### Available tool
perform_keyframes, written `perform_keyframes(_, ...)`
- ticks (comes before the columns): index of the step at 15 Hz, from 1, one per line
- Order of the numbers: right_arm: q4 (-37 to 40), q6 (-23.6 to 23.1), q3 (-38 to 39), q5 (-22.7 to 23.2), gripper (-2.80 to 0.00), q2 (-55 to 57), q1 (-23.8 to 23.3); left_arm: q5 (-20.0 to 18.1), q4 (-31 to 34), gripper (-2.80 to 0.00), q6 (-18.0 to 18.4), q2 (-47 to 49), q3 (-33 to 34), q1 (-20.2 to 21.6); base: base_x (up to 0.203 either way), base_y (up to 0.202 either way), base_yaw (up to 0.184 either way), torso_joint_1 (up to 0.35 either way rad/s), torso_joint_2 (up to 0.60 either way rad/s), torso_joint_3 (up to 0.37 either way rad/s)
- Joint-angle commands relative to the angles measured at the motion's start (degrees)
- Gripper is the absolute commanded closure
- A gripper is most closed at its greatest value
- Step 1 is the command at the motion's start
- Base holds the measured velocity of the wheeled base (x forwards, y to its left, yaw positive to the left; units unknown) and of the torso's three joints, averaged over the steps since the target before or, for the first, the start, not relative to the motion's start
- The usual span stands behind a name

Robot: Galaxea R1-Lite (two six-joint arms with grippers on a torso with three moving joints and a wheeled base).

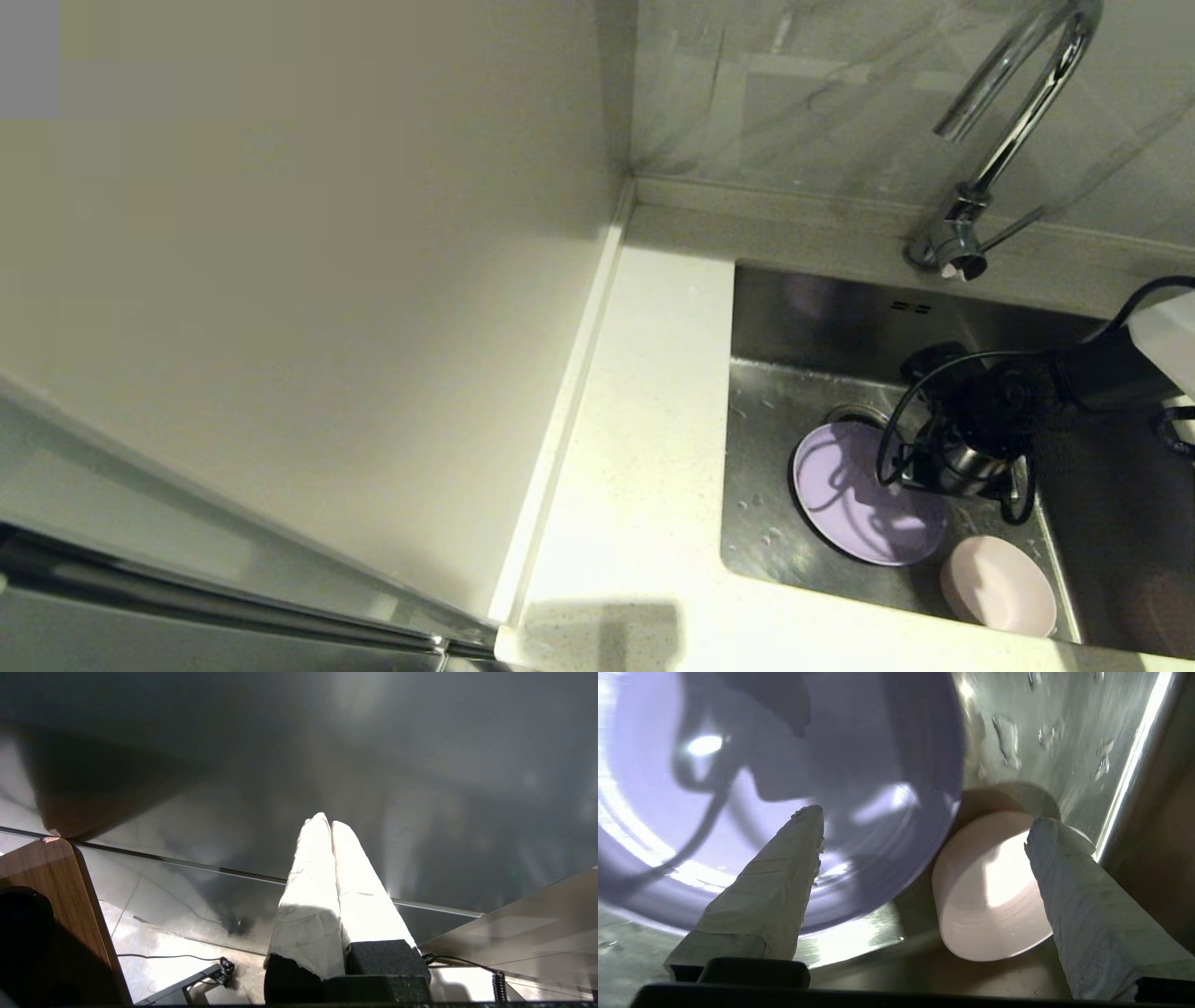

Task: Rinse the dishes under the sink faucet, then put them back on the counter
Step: Put a plate back to the table from the sink

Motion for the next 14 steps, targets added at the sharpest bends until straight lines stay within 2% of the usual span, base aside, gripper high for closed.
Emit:
perform_keyframes(1, -0.1, 0.0, -0.3, 0.5, -2.8, 0.6, -0.5, 0.0, 0.0, 0.0, 0.0, 0.0, 0.2, 0.0, 0.0, 0.0, 0.0, 0.0, 0.0, 0.0)
perform_keyframes(5, -6.2, -0.6, -3.2, 0.7, -2.8, 1.1, -0.5, 0.0, -0.1, 0.0, 0.0, 0.0, 0.2, 0.0, 0.0, 0.0, 0.0, 0.0, 0.0, 0.0)
perform_keyframes(7, -10.4, -2.8, -3.1, 0.4, -2.8, 1.6, -0.5, 0.0, -0.1, 0.0, 0.0, 0.0, 0.2, 0.0, 0.0, 0.0, 0.0, 0.0, 0.0, 0.0)
perform_keyframes(14, -12.5, -3.4, -6.6, 0.5, -2.8, 4.4, -0.5, 0.0, 0.0, 0.0, 0.0, 0.0, 0.2, 0.0, 0.0, 0.0, 0.0, 0.0, 0.0, 0.0)
